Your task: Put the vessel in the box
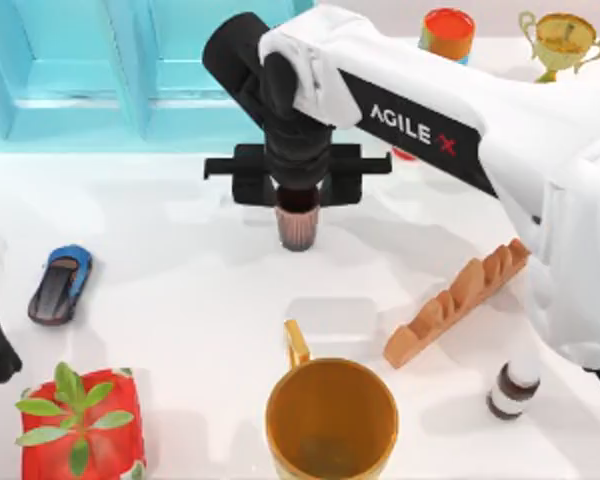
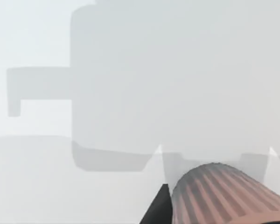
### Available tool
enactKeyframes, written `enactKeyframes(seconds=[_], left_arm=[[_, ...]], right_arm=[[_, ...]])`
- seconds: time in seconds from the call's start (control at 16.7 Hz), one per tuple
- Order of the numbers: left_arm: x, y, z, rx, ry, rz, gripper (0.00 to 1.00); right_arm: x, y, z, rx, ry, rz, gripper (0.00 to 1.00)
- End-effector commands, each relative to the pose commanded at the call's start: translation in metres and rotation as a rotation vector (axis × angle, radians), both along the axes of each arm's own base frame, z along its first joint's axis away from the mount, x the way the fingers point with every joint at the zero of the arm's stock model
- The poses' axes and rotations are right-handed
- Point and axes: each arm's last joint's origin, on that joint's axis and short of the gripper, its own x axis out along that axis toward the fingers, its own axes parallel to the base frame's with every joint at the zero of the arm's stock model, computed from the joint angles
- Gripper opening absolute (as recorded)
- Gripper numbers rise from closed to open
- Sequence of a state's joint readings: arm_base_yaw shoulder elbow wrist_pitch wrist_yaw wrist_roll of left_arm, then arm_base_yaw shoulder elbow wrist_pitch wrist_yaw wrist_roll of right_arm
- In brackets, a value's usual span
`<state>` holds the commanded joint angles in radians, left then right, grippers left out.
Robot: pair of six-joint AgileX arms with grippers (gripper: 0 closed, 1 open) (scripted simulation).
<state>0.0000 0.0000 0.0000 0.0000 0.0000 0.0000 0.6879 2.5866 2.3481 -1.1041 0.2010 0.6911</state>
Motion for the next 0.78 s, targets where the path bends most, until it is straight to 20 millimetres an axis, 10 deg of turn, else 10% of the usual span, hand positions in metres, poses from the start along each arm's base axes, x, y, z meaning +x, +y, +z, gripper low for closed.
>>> enactKeyframes(seconds=[0.6, 0.78], left_arm=[[0.000, 0.000, 0.000, 0.000, 0.000, 0.000, 1.00], [0.000, 0.000, 0.000, 0.000, 0.000, 0.000, 1.00]], right_arm=[[-0.002, 0.000, 0.003, 0.000, 0.005, 0.013, 0.00], [0.006, -0.029, 0.021, -0.007, 0.034, 0.054, 0.00]])
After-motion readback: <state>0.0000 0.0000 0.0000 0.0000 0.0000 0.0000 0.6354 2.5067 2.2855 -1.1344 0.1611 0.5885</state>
